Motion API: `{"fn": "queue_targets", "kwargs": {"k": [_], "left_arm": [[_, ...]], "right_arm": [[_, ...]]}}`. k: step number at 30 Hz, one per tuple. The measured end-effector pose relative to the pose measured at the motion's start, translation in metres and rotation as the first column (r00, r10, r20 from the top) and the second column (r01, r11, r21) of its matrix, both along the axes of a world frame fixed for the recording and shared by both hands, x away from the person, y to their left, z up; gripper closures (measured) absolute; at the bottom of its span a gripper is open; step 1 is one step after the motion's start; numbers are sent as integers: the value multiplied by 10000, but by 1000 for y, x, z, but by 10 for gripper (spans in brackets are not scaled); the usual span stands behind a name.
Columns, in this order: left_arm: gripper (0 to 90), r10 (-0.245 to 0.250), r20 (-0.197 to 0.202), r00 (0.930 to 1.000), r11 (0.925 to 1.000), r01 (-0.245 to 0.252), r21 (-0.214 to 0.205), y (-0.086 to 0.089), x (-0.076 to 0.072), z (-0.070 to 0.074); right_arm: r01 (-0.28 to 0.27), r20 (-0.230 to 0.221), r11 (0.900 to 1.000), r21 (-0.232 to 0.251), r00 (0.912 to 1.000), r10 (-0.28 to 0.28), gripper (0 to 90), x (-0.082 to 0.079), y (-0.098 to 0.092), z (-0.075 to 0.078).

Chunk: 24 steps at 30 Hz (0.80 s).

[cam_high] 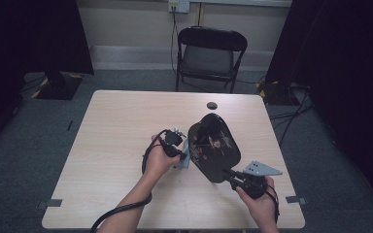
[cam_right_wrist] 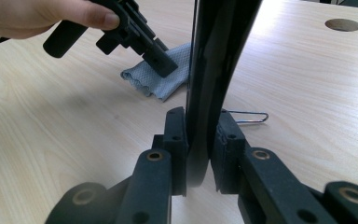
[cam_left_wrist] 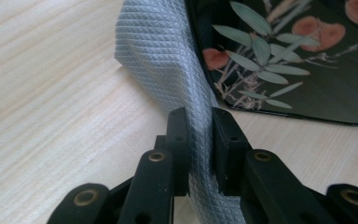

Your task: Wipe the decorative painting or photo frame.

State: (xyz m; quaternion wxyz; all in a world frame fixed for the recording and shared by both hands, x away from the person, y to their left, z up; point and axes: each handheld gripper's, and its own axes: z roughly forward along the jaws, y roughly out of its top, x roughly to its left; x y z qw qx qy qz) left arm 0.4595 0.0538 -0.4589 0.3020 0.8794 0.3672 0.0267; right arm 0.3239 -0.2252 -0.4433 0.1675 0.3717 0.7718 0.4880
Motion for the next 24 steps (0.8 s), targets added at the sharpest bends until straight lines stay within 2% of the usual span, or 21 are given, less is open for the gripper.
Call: {"fn": "queue_targets", "kwargs": {"k": [7, 14, 19, 24], "left_arm": [[784, -120, -41, 9999, 9999, 119, -32, 1, -4, -1], [783, -204, -40, 9998, 9997, 204, -143, 10, -16, -2], [781, -252, -68, 9997, 9991, 249, -340, 19, -24, -4], [779, -213, 51, 9998, 9995, 214, -237, 36, -32, -3]], "right_arm": [[160, -121, 9998, 112, 9998, -159, 783, 2, -2, 0], [146, -126, 9998, 96, 9998, -144, 784, 1, -1, 0], [178, -165, 9998, 92, 9997, -176, 782, 1, -1, 0], [195, -172, 9998, 87, 9997, -194, 782, 0, -2, 0]]}}
